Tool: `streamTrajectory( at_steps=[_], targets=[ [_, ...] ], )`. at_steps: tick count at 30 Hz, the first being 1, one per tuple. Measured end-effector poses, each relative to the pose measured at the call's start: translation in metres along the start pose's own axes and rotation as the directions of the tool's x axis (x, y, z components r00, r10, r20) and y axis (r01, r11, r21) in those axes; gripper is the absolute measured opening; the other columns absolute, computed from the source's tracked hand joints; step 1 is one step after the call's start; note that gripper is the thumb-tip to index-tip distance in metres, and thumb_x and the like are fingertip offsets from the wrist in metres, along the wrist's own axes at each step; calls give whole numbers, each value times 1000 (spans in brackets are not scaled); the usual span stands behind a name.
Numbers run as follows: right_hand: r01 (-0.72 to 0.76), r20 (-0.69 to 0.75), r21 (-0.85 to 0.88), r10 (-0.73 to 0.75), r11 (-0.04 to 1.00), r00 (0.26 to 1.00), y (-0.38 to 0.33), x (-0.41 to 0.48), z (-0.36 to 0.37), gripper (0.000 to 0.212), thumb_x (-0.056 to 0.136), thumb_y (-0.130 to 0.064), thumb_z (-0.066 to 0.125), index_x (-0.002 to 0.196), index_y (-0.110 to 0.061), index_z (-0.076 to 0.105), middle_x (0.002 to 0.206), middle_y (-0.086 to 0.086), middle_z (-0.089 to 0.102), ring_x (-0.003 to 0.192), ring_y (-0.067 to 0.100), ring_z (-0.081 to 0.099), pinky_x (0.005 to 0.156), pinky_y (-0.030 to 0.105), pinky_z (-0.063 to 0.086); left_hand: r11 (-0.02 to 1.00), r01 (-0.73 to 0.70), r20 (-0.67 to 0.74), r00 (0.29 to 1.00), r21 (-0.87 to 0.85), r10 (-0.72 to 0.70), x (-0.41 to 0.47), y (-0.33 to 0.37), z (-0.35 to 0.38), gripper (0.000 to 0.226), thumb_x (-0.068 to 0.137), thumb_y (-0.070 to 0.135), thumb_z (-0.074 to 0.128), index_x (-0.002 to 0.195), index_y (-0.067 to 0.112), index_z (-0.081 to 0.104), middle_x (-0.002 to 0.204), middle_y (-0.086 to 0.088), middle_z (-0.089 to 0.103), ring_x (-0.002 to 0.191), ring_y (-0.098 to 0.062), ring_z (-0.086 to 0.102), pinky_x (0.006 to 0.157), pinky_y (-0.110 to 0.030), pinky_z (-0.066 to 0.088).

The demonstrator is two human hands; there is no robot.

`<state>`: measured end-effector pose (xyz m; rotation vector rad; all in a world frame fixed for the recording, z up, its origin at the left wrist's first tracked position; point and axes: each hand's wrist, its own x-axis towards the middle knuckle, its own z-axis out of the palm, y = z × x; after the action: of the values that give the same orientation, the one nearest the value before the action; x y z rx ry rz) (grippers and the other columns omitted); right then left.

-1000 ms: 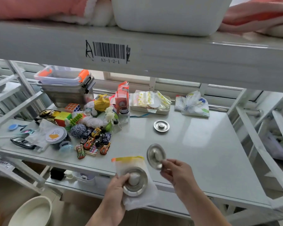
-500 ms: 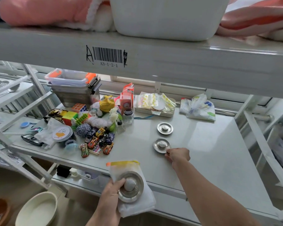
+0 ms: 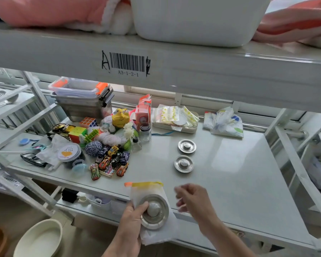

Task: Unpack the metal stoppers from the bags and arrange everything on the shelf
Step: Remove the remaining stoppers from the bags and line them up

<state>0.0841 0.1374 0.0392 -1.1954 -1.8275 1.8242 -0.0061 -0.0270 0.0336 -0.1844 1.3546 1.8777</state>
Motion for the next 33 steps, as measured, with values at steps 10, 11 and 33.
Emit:
streamTrajectory(
  at_steps=[10,11,33],
  targets=[
    [-27,103,-4,27,1000,994,14,-35,11,10,75,1,78,81,3,71,65,15,67,56,19,65,51,31,55,996,74,-66,995,39,-72,1,-1,7,43,98,34,48,118,0,66,107,-28,74,99,-39,71,88,-52,56],
    [-52,91,41,48,998,995,13,-34,8,9,76,4,78,81,5,70,63,13,66,54,18,64,51,29,54,997,70,-88,994,32,-67,2,0,6,39,98,31,49,118,2,67,107,-25,75,99,-39,71,88,-53,56],
    [-106,-369,-273,-2,956,929,12,23,-12,19,82,-34,71,84,-15,70,74,1,73,66,21,69,68,42,60,998,-17,-59,998,-64,14,1,16,-26,34,94,23,57,121,3,66,114,-23,73,98,-35,70,77,-41,58]
  ],
)
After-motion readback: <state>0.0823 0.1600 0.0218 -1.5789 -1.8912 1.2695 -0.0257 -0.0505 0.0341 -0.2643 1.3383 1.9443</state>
